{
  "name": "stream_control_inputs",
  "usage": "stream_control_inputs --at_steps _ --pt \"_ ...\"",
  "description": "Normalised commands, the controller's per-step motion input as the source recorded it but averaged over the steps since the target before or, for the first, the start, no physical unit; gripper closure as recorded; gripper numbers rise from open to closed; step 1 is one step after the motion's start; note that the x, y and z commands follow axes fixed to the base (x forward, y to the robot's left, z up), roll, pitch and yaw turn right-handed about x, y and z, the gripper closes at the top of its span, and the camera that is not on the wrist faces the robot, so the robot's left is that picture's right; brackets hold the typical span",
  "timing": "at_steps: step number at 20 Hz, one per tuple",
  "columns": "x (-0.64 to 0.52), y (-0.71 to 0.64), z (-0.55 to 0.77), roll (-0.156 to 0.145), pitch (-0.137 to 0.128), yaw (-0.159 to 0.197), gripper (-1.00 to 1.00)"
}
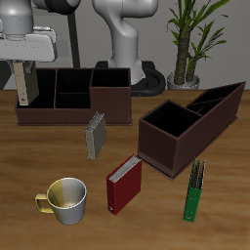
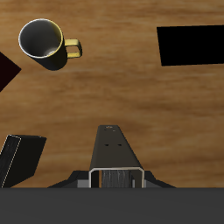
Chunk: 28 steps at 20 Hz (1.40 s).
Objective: Place the right yellow book into the back desk caddy's back compartment and place the green book into the left desk caddy's back compartment and place the left yellow book into the left desk caddy's left compartment
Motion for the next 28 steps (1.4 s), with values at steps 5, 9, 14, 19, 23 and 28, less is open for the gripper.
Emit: stream_control_inputs --at_steps 5,9,14,19,23,28 --pt "-0.37 -0.42 0.32 -0.035 -0.013 -0.014 1.0" --pt "-0.39 -0.21 0.3 -0.005 -0.034 0.053 1.0" --pt "-0.43 -0.07 0.4 -0.001 -0.028 0.013 1.0" --pt "-0.5 -0.15 0.31 -0.002 -0.03 0.064 1.0" --pt "-0.29 -0.16 -0.01 -0.028 0.049 -0.016 1.0" --pt "-0.31 0.14 -0.09 -0.008 0.056 0.04 1.0"
